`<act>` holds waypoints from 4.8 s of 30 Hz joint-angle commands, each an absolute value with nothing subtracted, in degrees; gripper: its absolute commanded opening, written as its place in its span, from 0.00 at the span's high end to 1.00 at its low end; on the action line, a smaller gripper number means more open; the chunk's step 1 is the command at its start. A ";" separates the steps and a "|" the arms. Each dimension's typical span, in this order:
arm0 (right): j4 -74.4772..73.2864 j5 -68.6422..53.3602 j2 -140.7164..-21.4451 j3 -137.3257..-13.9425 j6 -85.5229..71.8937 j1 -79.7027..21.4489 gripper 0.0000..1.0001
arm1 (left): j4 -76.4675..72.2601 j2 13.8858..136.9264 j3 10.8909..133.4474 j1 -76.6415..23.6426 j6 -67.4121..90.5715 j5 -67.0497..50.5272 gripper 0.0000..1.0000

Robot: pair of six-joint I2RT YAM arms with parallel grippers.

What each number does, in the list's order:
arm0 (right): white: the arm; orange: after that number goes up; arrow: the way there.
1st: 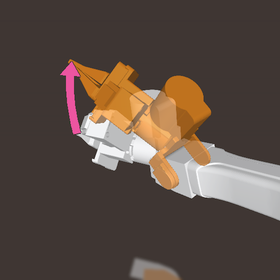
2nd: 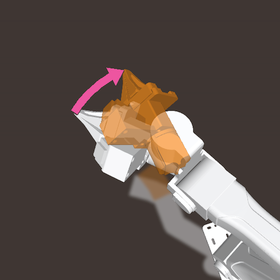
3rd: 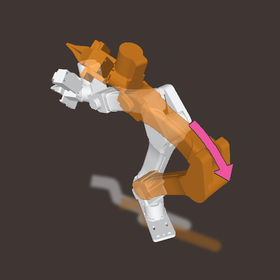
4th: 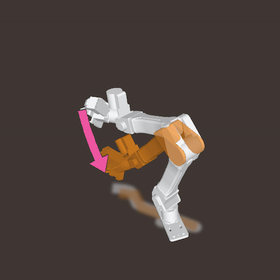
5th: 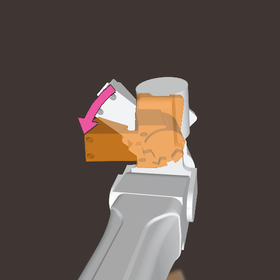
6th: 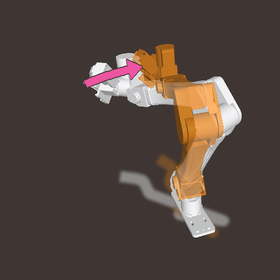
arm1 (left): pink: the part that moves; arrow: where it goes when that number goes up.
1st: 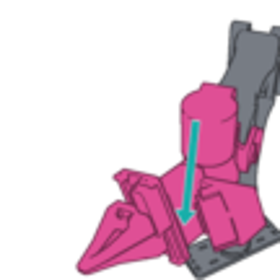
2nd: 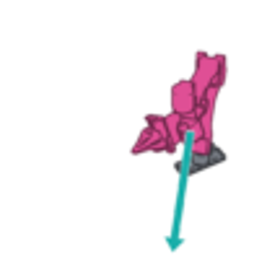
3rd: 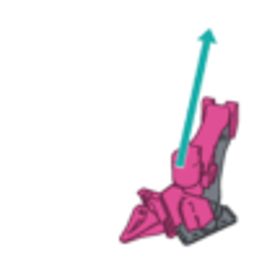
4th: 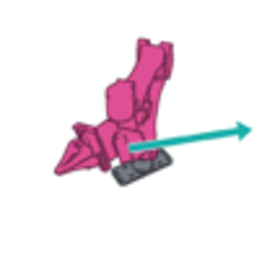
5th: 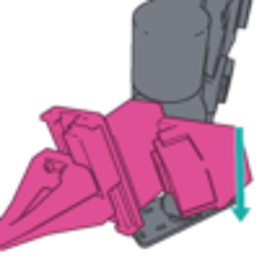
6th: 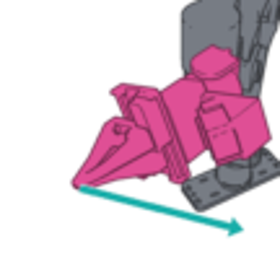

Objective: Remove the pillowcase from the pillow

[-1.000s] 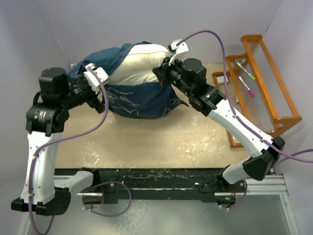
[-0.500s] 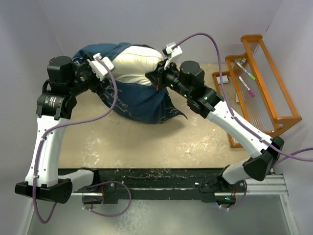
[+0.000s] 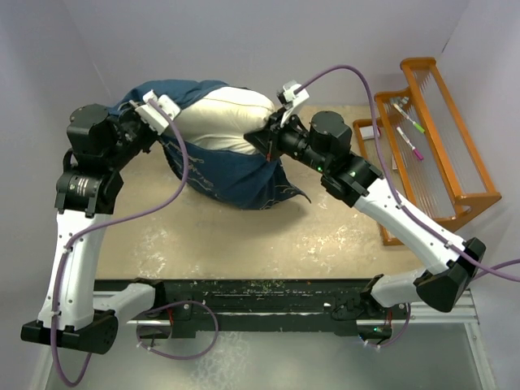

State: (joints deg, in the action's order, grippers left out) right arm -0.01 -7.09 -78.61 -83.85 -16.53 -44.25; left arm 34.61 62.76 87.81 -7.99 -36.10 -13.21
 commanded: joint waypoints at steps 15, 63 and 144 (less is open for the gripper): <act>5.98 -16.34 -69.72 -77.28 -14.13 -44.52 1.00 | 14.22 59.05 89.29 -7.81 -26.68 0.07 1.00; 5.74 -15.34 -65.28 -79.92 6.45 -51.43 1.00 | 16.13 65.90 94.41 -7.75 -25.87 7.30 1.00; 12.18 -16.43 -66.30 -77.33 13.05 -36.76 1.00 | 51.35 59.67 96.94 -3.47 -54.98 -22.32 0.00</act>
